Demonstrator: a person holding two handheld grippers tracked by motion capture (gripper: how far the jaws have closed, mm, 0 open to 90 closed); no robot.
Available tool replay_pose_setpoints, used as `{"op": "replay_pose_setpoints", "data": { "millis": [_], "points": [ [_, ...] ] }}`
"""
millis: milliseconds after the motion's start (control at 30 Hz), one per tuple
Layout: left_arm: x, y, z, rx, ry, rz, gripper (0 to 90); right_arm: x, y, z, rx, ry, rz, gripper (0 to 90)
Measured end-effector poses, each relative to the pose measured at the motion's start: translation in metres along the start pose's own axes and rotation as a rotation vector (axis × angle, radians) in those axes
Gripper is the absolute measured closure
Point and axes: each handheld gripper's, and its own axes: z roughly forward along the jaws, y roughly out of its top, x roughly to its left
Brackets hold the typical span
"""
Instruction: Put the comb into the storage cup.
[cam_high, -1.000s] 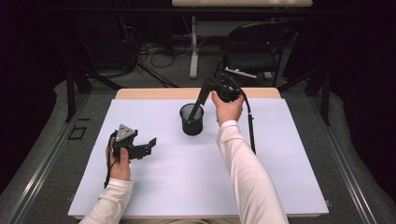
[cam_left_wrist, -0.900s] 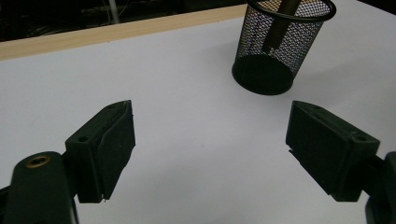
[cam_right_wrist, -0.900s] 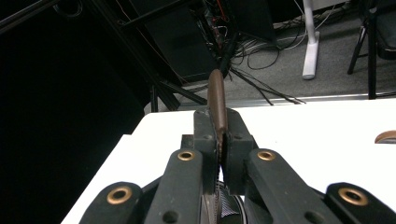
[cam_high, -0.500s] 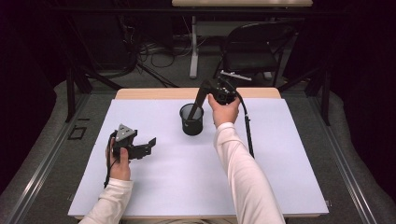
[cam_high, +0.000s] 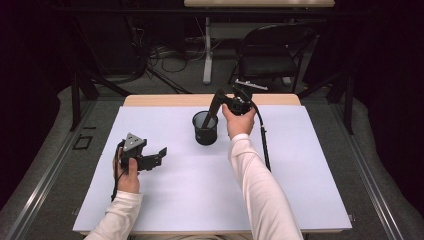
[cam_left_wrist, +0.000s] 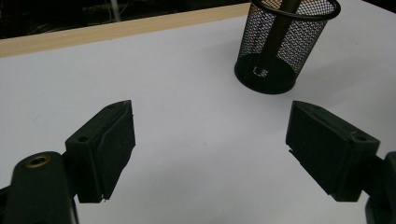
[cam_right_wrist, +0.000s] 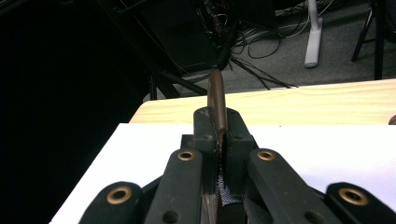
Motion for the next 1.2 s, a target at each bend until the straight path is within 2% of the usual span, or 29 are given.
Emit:
{"op": "replay_pose_setpoints", "data": {
  "millis": [400,733,1200],
  "points": [
    [0.001,-0.001,0.002,0.006,0.0,-0.001,16.2,-0.002,-0.003,0.003,0.003,0.012,0.015,86.7],
    [0.001,-0.002,0.003,0.011,0.001,-0.001,16.2,-0.01,-0.004,0.001,0.008,0.025,0.043,86.8],
    [0.002,-0.003,0.003,0.014,0.005,0.0,16.2,-0.024,-0.005,-0.002,0.01,0.012,0.071,86.8]
  ]
}}
